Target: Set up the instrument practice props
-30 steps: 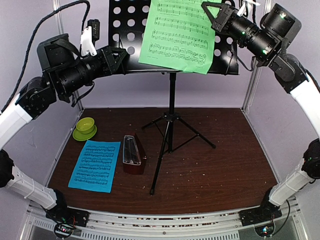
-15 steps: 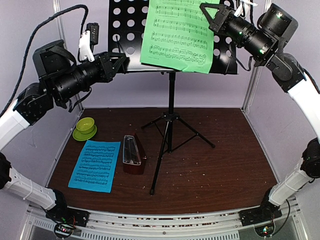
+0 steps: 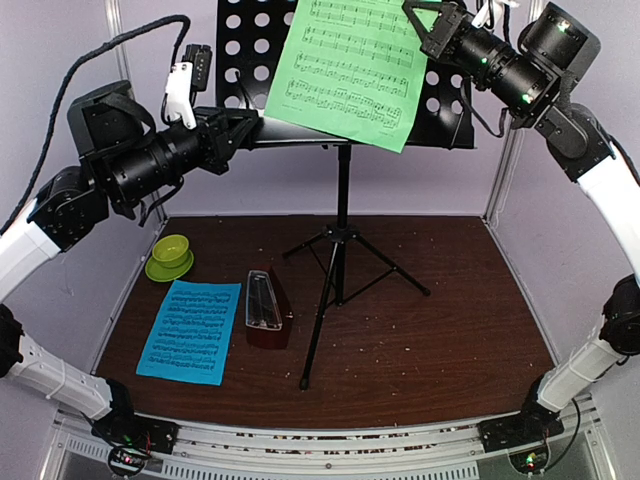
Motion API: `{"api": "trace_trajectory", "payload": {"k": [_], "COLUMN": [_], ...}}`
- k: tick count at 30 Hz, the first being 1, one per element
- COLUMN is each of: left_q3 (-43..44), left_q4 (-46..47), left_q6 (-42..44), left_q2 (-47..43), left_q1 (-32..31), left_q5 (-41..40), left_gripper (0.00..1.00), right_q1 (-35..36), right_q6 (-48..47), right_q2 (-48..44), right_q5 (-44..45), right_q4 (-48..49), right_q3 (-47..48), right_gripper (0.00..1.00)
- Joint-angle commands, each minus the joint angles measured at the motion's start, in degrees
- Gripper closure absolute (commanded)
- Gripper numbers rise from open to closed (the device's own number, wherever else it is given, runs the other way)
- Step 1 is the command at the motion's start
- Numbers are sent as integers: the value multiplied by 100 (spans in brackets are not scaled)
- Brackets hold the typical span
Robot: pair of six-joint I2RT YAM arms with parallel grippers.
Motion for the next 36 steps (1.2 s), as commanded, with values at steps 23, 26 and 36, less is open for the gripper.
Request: {"api": "trace_trajectory", "payload": {"k": [23,26,36], "left_q3": [53,4,615], "left_q4": [698,792,373], "left_q6": [2727,2809,1826], "left_q2": [-35,-53,253], "left_q1": [-283,-283,-283], "left_q5": [96,68,-342], "left_gripper": [100,100,76], "right_q1": [186,231,321], "right_q6": [-74,-66,-231], "right_q2": [376,439,371], "right_q5": [-129,-129,64], "right_q4": [138,142,71], "right_q3": [521,575,471], "right_gripper": [100,100,100]}}
